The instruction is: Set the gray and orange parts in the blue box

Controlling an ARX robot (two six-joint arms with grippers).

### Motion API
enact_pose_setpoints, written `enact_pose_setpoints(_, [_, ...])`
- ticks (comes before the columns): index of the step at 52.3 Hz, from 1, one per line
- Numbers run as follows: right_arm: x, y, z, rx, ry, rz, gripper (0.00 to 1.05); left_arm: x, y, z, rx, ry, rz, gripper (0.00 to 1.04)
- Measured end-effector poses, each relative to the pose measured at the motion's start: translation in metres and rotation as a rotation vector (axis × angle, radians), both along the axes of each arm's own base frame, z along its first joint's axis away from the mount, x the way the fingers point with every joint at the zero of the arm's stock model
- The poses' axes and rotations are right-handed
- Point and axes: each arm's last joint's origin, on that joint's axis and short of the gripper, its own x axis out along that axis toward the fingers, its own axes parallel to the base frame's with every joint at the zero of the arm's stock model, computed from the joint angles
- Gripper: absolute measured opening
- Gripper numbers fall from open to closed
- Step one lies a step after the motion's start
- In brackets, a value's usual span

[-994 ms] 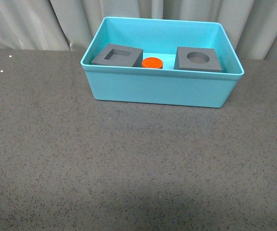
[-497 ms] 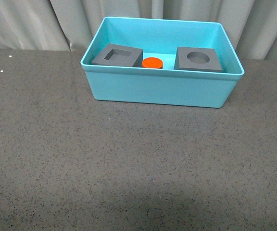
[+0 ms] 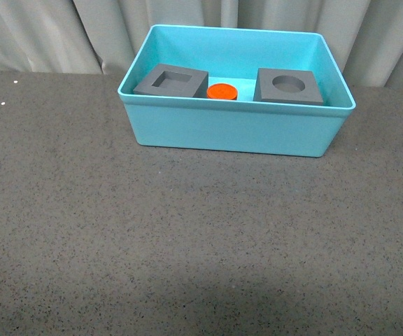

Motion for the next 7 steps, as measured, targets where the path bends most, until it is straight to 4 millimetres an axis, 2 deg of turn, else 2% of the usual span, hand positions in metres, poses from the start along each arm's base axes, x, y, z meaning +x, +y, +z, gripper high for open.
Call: enact_pose_setpoints(7, [0.0, 0.0, 0.0, 0.0, 0.0, 0.0, 0.95, 0.0, 0.0, 0.0, 0.0, 0.0, 0.0, 0.98])
